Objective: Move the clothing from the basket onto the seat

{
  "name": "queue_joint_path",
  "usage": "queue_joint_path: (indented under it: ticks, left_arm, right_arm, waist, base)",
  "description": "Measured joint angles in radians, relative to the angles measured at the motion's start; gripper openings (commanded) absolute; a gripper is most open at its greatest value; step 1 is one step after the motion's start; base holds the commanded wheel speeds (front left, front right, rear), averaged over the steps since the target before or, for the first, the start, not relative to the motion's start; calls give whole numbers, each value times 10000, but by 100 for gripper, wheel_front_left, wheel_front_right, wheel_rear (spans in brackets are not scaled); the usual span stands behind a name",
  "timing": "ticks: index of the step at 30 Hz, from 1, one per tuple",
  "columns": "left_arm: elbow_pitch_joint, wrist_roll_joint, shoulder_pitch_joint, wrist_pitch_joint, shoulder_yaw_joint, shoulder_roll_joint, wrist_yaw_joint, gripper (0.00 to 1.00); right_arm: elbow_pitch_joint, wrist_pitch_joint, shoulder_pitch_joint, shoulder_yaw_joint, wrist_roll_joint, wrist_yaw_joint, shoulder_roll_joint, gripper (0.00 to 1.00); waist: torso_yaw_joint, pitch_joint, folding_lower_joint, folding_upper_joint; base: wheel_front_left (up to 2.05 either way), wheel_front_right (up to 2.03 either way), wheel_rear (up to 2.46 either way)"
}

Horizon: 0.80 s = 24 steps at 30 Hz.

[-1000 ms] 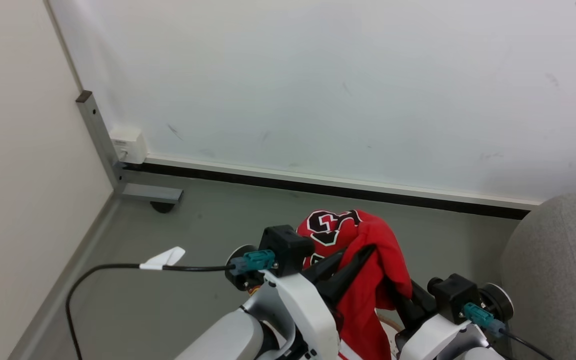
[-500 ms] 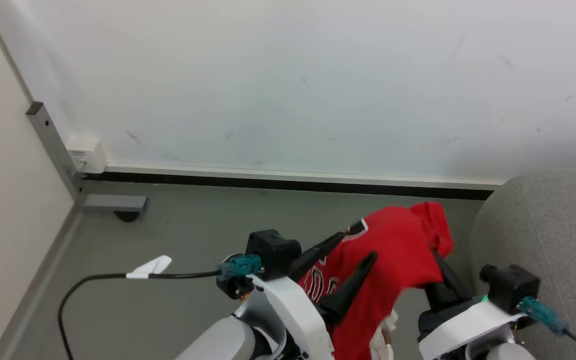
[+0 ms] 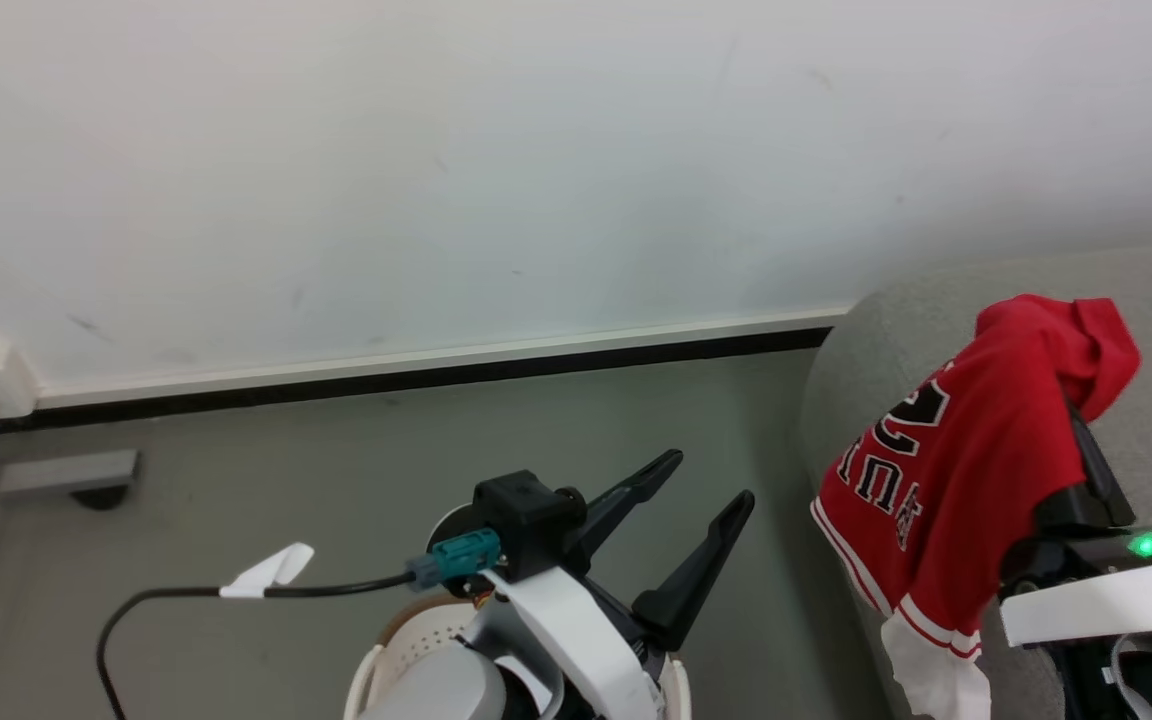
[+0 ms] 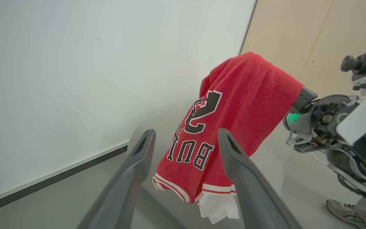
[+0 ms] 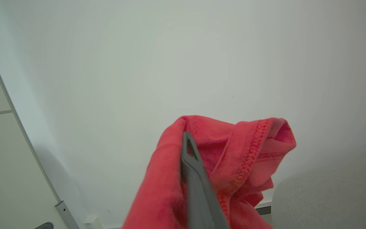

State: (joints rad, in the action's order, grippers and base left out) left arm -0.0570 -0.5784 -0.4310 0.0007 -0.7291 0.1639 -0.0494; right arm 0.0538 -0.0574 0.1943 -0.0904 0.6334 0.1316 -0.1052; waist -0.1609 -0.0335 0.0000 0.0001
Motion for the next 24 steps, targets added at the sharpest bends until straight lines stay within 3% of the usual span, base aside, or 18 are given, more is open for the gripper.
queue_joint_path:
  ticks: [7,9,13,20,24]
  left_arm:
    - [-2,232,-8,-652,12,52,-10,100]
    - [-44,236,-5,-700,50,59,94,100]
    - [-92,347,-7,-738,-2,117,123,100]
    - [-230,619,-112,-840,-182,136,155,100]
    - [-224,830,-261,-909,-320,142,140,100]
  right_arm:
    - [920,537,-643,1047,318,-2,151,0]
    - [1131,683,-839,1181,892,-2,341,0]
    - [1515,840,-999,1237,986,-2,418,0]
    - [1718,1020,-852,1198,986,-2,483,0]
    - [1630,1248,-17,1290,1101,0,456,0]
  waist:
    - [-1127,196,0,0]
    - [-1410,270,0,0]
    - [-1871,457,0,0]
    - [-2267,776,0,0]
    - [-2301,1083,1,0]
  base:
    - [0,0,0]
    - [0,0,0]
    - [0,0,0]
    - [0,0,0]
    - [0,0,0]
